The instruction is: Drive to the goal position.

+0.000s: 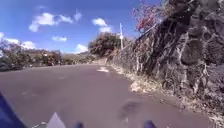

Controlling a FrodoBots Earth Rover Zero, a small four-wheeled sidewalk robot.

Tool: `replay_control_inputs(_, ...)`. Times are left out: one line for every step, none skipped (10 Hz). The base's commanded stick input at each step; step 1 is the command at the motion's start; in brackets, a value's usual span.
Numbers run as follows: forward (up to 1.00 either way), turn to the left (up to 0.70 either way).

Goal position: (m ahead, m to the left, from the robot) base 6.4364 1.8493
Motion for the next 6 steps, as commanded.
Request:
replay_control_inputs(1.0,0.0)
replay_control_inputs(1.0,0.0)
replay_control_inputs(1.0,0.0)
replay_control_inputs(1.0,0.0)
replay_control_inputs(1.0,0.0)
replay_control_inputs(1.0,0.0)
